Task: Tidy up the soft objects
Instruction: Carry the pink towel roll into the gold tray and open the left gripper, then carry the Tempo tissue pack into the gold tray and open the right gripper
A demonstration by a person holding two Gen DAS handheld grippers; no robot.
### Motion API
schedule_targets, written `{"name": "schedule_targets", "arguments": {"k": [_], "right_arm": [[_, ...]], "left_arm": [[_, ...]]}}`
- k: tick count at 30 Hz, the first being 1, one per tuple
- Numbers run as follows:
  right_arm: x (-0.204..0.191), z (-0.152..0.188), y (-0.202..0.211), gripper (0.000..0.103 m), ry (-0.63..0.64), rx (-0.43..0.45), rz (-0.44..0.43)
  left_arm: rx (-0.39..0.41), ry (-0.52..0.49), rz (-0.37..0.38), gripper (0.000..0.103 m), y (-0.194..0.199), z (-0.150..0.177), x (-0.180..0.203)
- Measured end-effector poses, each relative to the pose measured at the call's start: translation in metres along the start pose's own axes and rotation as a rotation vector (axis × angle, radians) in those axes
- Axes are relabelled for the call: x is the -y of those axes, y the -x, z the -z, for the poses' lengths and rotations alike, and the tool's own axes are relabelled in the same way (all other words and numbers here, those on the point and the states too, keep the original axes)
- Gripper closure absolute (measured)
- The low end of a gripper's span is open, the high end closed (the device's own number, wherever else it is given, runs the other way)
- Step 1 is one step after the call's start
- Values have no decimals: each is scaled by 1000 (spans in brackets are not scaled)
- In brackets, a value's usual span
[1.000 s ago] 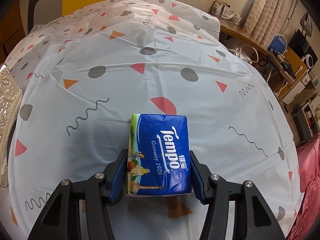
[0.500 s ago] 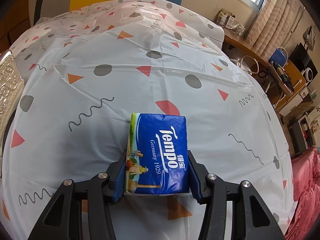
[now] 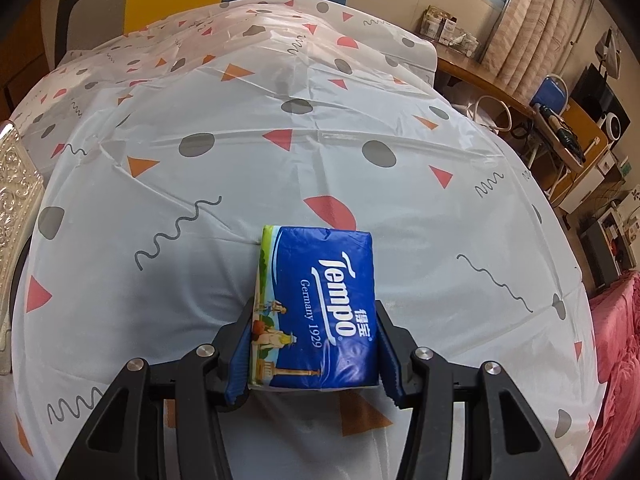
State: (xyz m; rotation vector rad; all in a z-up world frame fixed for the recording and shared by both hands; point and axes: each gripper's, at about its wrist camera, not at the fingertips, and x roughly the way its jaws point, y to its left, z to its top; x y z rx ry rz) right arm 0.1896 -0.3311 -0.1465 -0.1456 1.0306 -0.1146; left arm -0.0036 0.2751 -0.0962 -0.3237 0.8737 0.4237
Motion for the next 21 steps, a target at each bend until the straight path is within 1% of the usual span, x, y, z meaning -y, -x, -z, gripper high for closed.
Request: {"name": "schedule_targets", "arguments": {"k": [1, 5, 8, 15, 21], "right_arm": [[0, 0, 0, 51, 0, 0, -1], [0, 0, 0, 51, 3, 0, 3], [-1, 0, -1, 51, 8, 0, 6], [-2, 1, -1, 51, 13, 3, 11], [-3, 0, 1, 51, 9, -4, 17]], "left_arm": [[13, -7, -15, 48, 2, 1, 0], [48, -42, -23, 48, 13, 2, 6], [79, -65, -9, 48, 26, 3, 13], [155, -123, 24, 42, 57, 1, 36], [188, -174, 45, 41, 72, 1, 53]]}}
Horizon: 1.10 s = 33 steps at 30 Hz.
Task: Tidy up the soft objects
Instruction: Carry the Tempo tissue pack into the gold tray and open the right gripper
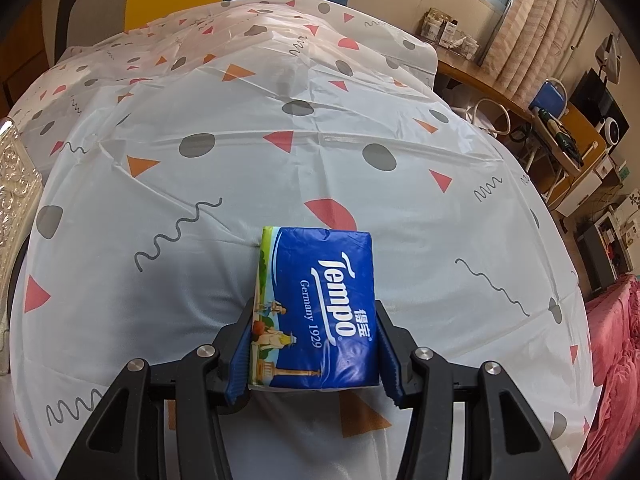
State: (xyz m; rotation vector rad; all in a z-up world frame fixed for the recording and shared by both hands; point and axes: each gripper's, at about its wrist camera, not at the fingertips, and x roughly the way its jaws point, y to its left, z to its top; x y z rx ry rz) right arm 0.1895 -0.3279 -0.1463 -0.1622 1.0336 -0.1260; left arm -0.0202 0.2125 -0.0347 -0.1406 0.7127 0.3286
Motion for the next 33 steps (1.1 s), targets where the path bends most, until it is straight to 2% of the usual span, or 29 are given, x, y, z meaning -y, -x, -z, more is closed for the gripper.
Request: {"name": "schedule_targets", "arguments": {"k": [7, 12, 18, 21, 28, 33], "right_arm": [[7, -4, 0, 51, -85, -75, -40], [-7, 0, 8, 51, -108, -138, -58], [-37, 13, 24, 51, -75, -149, -85], [-37, 18, 27, 51, -138, -151, -113], [-16, 15, 35, 51, -361, -122, -197], [-14, -1, 75, 51, -366, 4, -206]], "left_arm": [[-10, -31, 37, 40, 2, 2, 13], [-23, -38, 52, 40, -1, 7, 15], [-51, -11, 55, 40, -10, 15, 1], [-64, 19, 43, 40, -13, 19, -12], [-70, 80, 7, 40, -17, 25, -42], [-69, 96, 3, 40, -18, 27, -49]]}}
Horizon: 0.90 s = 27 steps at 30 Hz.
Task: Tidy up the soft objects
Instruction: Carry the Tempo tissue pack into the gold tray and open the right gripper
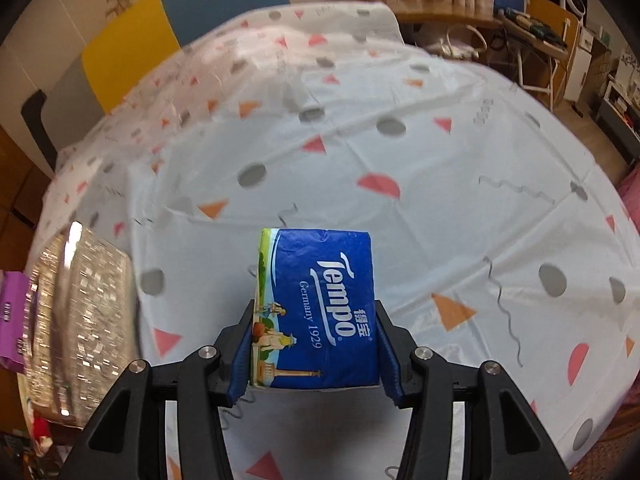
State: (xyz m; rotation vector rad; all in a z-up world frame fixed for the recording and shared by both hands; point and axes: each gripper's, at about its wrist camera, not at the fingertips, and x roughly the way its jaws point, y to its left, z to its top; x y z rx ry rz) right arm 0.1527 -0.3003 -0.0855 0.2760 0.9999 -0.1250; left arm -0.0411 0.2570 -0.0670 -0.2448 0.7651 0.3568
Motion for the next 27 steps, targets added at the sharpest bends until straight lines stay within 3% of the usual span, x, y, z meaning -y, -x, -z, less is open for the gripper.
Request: {"name": "schedule_targets", "arguments": {"k": [8, 16, 22, 27], "right_arm": [[-73, -17, 69, 51, 220, 172, -105], [-212, 29, 129, 51, 624, 285, -283], [-292, 86, 138, 51, 820, 218, -442], [-344, 130, 119, 51, 929, 68, -532]], "left_arm": [[19, -16, 9, 40, 7, -2, 4], [22, -17, 3, 40, 9, -3, 4], [25, -12, -4, 40, 8, -4, 0], [23, 8, -10, 40, 6, -4, -7]]}}
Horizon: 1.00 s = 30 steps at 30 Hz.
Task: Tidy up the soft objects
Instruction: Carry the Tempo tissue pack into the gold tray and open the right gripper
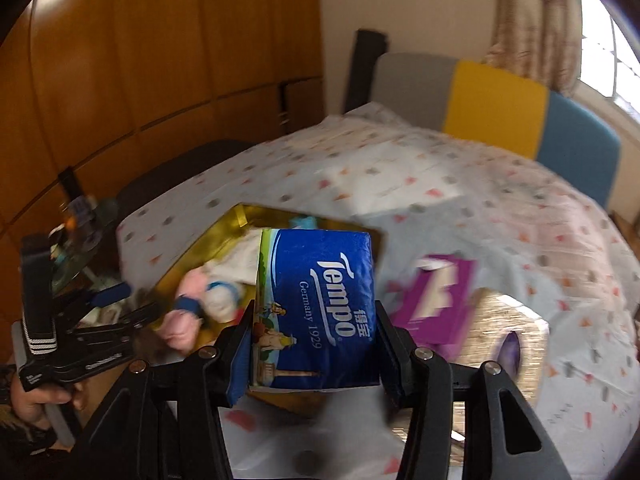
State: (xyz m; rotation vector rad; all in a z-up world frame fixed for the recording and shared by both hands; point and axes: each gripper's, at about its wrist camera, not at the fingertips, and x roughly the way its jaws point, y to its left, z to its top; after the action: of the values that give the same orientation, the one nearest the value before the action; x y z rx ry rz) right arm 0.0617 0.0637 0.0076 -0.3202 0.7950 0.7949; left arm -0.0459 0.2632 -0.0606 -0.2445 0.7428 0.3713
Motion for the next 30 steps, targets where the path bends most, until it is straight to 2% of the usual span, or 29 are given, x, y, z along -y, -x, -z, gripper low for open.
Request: {"name": "schedule_targets", "arguments": {"k": [3, 7, 14, 17, 22, 24, 26, 30], "right_arm": [[-18, 0, -39, 51, 15, -95, -37], [-21, 0, -94, 51, -33, -217, -47], [-10, 3, -167, 51, -98, -330, 28], [-11, 2, -174, 51, -91, -316, 40], [-12, 4, -163, 48, -82, -283, 52], [-13, 4, -153, 35, -76, -256, 57], [-14, 1, -141, 31, -70, -212, 68], [-16, 1, -119, 31, -41, -145, 99]], "left_arm": [[4, 16, -12, 40, -1, 0, -7], [-4, 41, -28, 40, -4, 1, -18], [-21, 45, -31, 40, -9, 5, -22], [-26, 42, -32, 40, -11, 5, -21], [-17, 33, -35, 39, -11, 3, -17], [-13, 30, -33, 39, -10, 3, -16], [-13, 28, -33, 38, -10, 3, -16], [-9, 26, -35, 38, -8, 2, -15]]}}
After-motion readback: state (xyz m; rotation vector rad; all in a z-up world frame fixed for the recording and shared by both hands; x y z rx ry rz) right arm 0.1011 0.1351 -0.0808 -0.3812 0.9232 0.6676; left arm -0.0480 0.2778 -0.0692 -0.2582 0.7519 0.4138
